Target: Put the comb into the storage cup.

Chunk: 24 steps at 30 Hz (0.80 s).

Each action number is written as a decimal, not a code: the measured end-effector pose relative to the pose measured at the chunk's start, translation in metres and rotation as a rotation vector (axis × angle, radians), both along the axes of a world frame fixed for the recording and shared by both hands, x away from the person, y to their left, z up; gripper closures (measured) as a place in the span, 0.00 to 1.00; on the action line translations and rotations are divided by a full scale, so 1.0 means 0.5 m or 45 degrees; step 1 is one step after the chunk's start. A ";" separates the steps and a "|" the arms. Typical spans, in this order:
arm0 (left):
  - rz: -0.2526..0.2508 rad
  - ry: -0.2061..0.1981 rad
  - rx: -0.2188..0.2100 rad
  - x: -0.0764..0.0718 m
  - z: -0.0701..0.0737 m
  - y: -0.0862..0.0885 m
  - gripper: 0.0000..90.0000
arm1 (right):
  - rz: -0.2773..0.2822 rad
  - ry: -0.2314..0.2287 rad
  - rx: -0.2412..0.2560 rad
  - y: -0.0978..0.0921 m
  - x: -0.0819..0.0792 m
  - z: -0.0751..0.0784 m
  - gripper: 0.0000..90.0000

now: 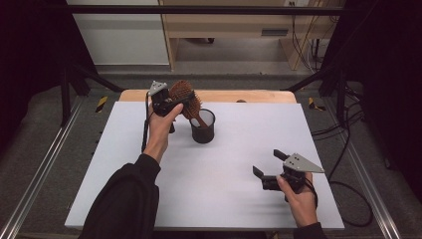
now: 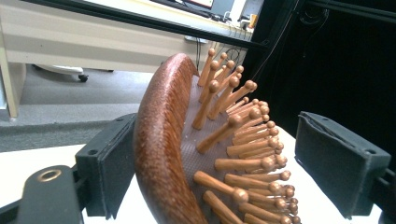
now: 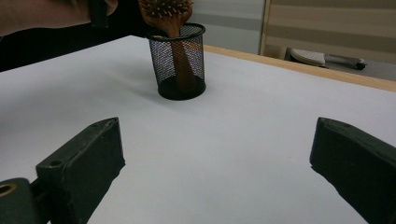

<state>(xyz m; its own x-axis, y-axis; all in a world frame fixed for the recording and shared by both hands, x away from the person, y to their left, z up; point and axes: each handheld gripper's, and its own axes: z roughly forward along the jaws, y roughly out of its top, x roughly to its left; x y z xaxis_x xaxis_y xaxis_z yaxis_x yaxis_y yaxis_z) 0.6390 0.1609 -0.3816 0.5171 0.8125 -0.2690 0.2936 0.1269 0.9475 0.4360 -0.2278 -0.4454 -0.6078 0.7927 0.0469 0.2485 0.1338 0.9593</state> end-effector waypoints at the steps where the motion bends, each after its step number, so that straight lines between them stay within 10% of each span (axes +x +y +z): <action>1: 0.001 0.000 -0.001 0.000 0.000 0.000 0.16 | -0.002 0.000 0.000 0.000 0.000 0.000 0.03; 24: 0.013 -0.007 -0.011 -0.004 0.002 0.001 0.06 | 0.001 0.001 -0.002 0.001 0.000 -0.001 0.03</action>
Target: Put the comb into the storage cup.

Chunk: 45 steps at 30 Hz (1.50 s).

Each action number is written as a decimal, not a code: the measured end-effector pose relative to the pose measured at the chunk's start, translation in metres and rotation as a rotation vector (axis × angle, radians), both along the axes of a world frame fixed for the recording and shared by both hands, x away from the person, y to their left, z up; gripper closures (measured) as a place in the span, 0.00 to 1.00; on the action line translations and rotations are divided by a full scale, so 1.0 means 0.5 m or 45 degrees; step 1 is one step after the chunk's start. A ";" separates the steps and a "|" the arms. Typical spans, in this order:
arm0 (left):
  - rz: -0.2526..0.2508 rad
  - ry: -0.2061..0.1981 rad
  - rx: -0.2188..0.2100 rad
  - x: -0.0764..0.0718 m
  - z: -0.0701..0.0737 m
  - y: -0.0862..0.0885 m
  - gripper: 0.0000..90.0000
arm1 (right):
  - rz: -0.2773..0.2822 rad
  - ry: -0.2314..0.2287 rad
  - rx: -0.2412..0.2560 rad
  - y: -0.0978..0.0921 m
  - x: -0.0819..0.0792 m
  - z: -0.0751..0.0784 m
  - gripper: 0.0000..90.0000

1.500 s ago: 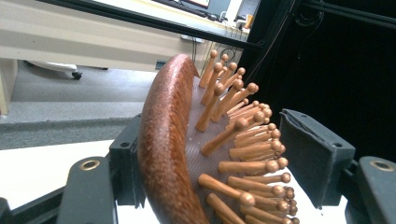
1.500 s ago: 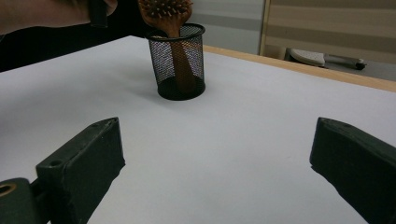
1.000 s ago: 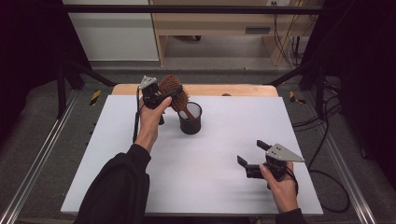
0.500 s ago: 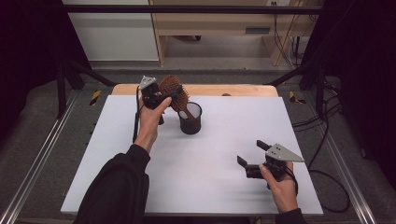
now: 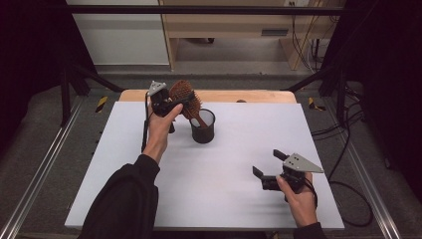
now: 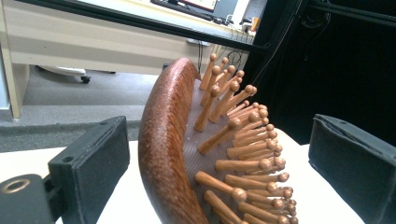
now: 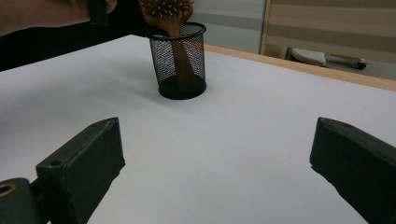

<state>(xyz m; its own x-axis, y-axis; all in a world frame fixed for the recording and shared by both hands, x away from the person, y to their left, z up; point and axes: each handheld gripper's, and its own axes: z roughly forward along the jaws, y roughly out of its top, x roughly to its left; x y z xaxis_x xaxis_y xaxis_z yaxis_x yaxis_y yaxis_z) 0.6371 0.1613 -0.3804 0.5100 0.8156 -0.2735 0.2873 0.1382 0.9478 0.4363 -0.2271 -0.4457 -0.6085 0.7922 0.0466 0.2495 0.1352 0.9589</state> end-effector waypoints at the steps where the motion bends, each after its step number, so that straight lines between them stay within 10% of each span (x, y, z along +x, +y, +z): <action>1: 0.000 -0.001 0.000 0.000 0.000 0.000 0.06 | 0.000 0.000 0.000 0.000 0.000 0.000 0.03; 45: 0.007 -0.079 0.048 -0.054 -0.002 0.006 0.05 | 0.003 0.002 0.004 0.002 0.001 -0.001 0.03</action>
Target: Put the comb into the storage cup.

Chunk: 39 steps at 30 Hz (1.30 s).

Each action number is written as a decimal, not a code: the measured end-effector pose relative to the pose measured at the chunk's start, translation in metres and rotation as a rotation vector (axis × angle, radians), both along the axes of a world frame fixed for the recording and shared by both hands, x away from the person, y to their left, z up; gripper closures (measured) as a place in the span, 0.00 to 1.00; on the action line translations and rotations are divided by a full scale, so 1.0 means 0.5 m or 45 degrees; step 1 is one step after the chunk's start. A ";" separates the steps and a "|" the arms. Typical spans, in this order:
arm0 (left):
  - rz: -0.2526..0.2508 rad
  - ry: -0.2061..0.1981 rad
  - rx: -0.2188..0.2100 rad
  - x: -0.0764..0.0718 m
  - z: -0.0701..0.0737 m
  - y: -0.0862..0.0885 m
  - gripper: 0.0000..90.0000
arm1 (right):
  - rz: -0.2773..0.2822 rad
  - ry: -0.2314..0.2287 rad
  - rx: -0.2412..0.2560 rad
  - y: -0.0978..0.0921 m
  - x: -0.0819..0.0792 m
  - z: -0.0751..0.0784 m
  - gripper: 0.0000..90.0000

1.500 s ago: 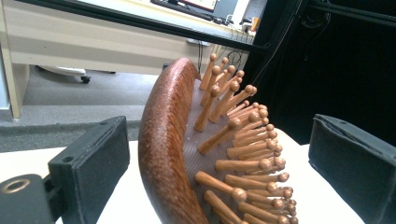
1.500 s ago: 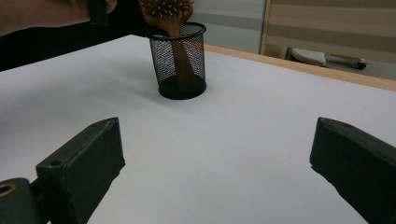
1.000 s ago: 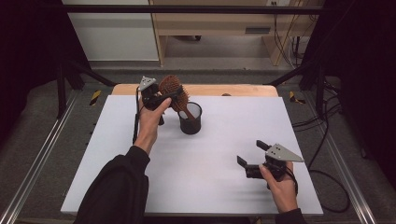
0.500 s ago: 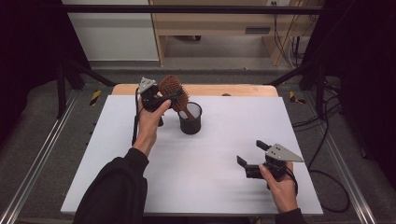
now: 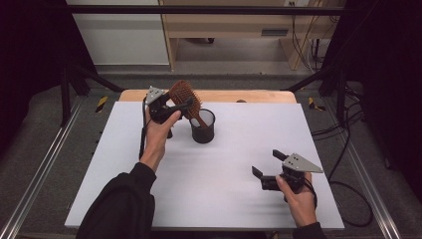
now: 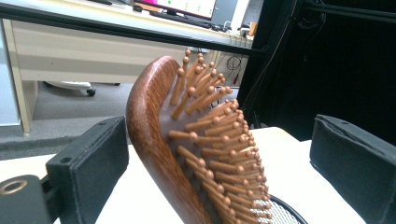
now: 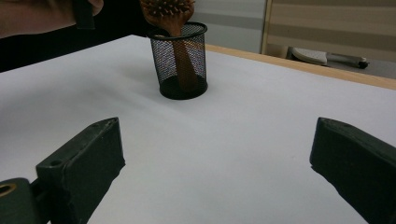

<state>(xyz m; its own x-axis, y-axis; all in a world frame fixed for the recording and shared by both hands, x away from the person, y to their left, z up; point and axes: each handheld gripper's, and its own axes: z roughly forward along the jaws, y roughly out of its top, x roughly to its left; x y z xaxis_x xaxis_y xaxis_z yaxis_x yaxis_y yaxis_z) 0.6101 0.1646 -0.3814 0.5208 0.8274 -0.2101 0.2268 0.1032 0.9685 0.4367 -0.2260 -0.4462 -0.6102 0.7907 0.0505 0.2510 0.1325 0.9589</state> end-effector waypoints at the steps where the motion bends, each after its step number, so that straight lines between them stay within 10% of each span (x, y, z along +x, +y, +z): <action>1: 0.000 -0.002 -0.001 -0.002 0.000 0.001 0.05 | 0.001 0.002 0.000 0.000 0.000 0.000 0.03; 39: 0.021 -0.050 0.057 -0.081 -0.009 0.046 0.04 | -0.002 0.012 -0.006 0.004 0.003 -0.001 0.03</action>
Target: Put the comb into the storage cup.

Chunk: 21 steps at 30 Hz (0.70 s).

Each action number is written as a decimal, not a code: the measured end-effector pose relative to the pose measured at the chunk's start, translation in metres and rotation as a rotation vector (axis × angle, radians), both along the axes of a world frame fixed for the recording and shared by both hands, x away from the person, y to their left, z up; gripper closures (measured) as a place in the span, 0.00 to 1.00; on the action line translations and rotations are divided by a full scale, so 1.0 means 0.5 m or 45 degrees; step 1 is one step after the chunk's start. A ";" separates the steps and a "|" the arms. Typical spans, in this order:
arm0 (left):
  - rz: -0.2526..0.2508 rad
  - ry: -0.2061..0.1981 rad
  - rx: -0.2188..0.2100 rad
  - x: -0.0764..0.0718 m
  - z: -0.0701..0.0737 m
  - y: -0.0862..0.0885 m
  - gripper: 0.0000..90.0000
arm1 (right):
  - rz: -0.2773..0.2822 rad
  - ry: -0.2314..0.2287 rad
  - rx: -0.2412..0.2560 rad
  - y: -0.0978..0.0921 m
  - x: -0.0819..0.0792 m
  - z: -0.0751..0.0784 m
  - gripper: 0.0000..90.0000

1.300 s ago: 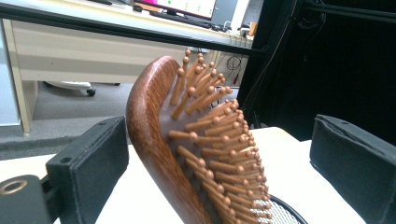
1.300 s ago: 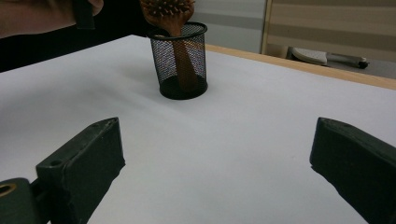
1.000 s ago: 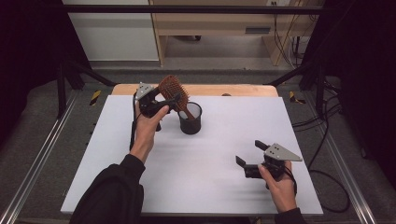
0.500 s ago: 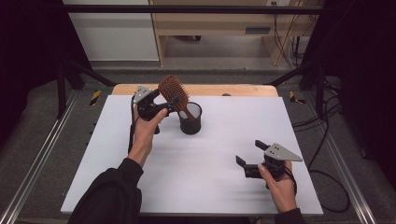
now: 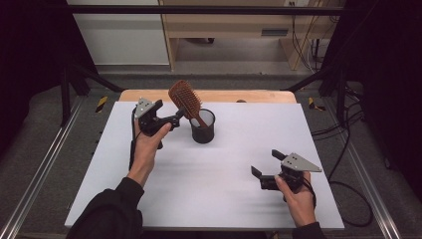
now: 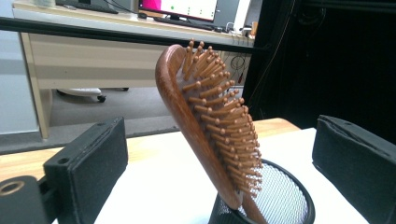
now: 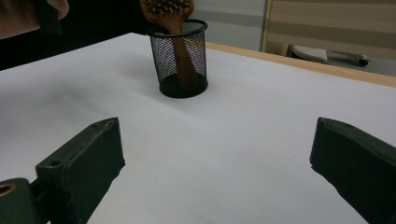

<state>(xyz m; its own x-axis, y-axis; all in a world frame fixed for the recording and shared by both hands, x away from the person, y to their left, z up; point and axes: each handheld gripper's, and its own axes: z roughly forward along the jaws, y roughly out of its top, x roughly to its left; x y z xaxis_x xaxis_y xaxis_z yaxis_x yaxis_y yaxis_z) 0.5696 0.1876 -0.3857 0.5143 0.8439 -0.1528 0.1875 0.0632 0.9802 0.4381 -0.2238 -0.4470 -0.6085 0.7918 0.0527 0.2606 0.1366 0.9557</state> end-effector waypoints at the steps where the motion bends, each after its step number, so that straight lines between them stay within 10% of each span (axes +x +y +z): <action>1: 0.000 0.002 0.005 -0.002 0.001 0.002 0.04 | 0.000 0.000 0.000 0.000 0.000 0.000 0.03; 21: 0.037 0.023 0.159 -0.080 0.060 0.067 0.05 | 0.004 0.033 -0.004 -0.002 0.002 -0.002 0.03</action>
<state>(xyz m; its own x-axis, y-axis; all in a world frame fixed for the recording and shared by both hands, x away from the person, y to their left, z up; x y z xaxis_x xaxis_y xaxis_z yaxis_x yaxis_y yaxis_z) 0.5298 0.2210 -0.3557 0.4878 0.8713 -0.0543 0.2047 -0.0537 0.9773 0.4391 -0.2249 -0.4478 -0.6097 0.7899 0.0659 0.2849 0.1408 0.9482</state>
